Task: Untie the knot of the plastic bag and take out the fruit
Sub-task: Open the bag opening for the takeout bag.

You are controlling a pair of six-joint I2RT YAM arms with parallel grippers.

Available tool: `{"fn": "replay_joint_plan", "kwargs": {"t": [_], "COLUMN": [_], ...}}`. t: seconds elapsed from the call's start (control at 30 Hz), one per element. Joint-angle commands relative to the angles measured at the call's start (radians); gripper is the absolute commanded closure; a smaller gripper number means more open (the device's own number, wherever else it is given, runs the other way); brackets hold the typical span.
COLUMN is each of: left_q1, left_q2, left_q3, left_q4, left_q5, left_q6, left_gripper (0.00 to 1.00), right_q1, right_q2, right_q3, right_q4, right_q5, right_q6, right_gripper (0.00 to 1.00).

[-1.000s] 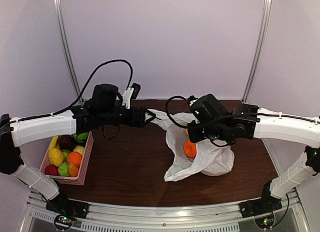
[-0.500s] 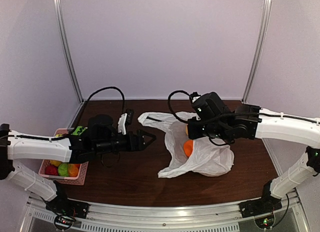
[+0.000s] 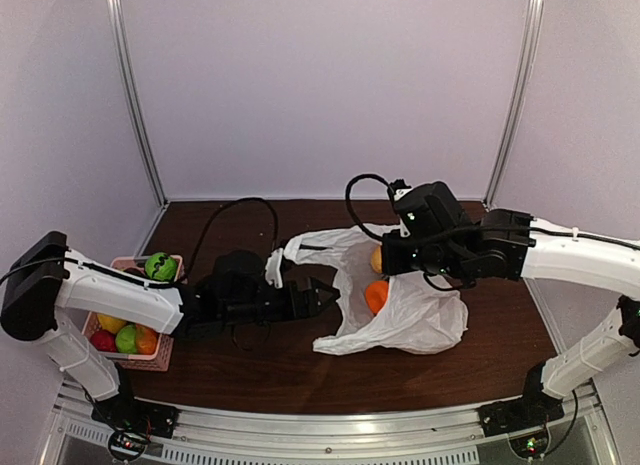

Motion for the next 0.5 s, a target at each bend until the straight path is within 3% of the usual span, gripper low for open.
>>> {"fn": "replay_joint_plan", "kwargs": {"t": [0.0,0.2,0.47], "left_q1": [-0.049,-0.050,-0.050], "left_q2": [-0.053,-0.142,-0.004], "left_q3": [0.020,-0.048,0.021], "left_q4": [0.004,-0.062,0.017], "left_q5": [-0.145,-0.197,-0.086], "left_q6": [0.041,-0.006,-0.072], "left_gripper": [0.05,0.02,0.03], "right_q1": [-0.011,-0.021,-0.026], "right_q2": [-0.024,-0.053,-0.091], "right_q3": [-0.013,-0.022,-0.033], "right_q4": [0.019,0.061,0.104], "right_q5": [0.019,0.013,-0.002], "right_q6": [0.010,0.023,0.031], "right_gripper": [1.00,1.00,1.00]}}
